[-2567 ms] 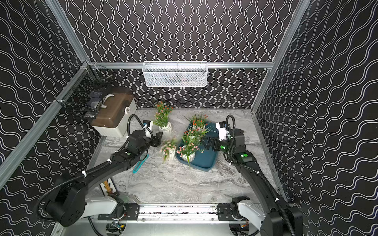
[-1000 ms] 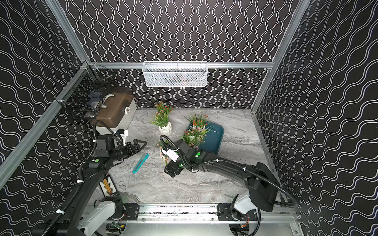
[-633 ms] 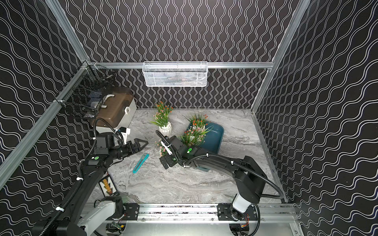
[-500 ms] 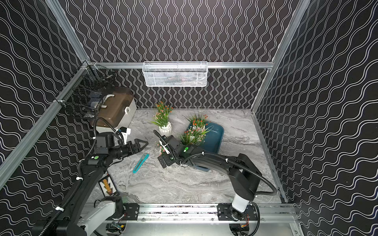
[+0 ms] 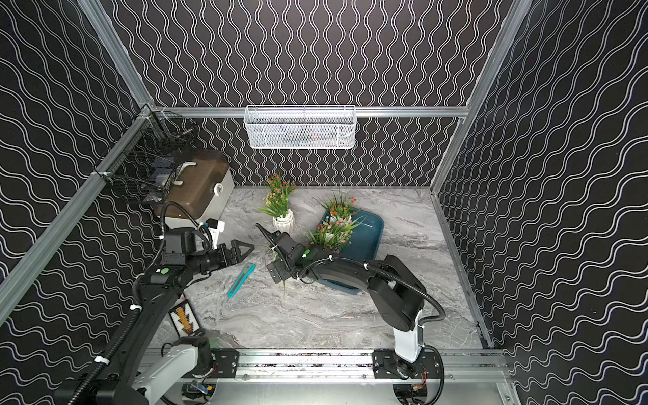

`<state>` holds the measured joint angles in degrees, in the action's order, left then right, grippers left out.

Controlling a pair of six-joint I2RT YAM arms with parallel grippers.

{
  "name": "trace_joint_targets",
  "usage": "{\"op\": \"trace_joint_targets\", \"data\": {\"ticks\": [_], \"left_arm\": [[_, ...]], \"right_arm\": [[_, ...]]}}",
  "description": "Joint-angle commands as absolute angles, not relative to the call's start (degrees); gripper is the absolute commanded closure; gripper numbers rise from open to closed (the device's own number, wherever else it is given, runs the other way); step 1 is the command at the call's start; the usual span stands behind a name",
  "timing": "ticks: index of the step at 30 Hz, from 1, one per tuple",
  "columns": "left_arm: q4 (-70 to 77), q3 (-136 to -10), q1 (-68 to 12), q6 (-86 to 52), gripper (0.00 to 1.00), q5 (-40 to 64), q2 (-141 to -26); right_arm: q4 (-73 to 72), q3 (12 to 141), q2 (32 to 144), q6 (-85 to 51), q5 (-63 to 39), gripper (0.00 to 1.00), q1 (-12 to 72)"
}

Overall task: Put the potted gypsophila into the storage box
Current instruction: Pick up the baby's breath potted plant from the center of the board.

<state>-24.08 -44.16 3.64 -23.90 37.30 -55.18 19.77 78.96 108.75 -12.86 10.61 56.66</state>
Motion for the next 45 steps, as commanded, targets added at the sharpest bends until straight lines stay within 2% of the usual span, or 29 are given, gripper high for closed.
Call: {"op": "trace_joint_targets", "data": {"ticks": [1, 5, 14, 26, 45], "left_arm": [[-24.0, -44.0, 3.7, -22.8, 0.02, 38.1, -55.1], [-23.8, -43.9, 3.7, -22.8, 0.02, 38.4, -55.2], [-23.0, -43.4, 3.6, -23.2, 0.02, 39.4, -55.5], [-22.6, -43.2, 3.6, -23.3, 0.02, 40.0, -55.7], [-22.6, -43.5, 3.7, -22.9, 0.02, 39.5, -55.5]], "right_arm": [[17.5, 79.8, 110.2, -13.0, 12.0, 0.02, 56.7], [17.7, 80.8, 111.8, -12.5, 13.2, 0.07, 56.7], [10.6, 77.5, 112.0, -13.1, 13.3, 0.08, 56.6], [8.2, 76.7, 111.9, -13.2, 13.7, 0.20, 56.4], [5.1, 77.1, 101.1, -9.5, 12.8, 0.24, 56.4]]}}
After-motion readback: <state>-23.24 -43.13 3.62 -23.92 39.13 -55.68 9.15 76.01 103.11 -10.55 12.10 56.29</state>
